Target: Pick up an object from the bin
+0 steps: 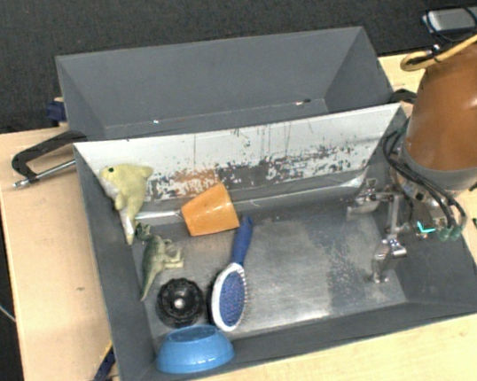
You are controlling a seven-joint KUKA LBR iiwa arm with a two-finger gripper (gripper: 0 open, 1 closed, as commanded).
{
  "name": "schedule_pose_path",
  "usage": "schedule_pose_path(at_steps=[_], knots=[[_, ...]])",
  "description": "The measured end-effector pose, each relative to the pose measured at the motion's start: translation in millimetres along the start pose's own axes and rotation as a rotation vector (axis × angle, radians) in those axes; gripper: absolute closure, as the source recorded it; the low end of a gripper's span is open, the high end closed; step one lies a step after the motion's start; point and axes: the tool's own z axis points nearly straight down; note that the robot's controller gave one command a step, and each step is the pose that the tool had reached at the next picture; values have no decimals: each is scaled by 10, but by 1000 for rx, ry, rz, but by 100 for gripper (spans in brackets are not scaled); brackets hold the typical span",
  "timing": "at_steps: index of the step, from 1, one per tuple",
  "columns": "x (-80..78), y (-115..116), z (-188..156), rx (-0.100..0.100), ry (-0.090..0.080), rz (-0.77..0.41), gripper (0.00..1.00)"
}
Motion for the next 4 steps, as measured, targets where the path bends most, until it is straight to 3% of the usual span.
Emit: schedule_pose_path(at_steps=[1, 2, 3, 4], knots=[[6, -465, 712, 1, -2, -142, 0], [-51, -787, 806, 4, -12, -243, 0], [-888, -417, 772, 0, -18, -10, 0], [-913, -293, 764, 2, -15, -149, 0]])
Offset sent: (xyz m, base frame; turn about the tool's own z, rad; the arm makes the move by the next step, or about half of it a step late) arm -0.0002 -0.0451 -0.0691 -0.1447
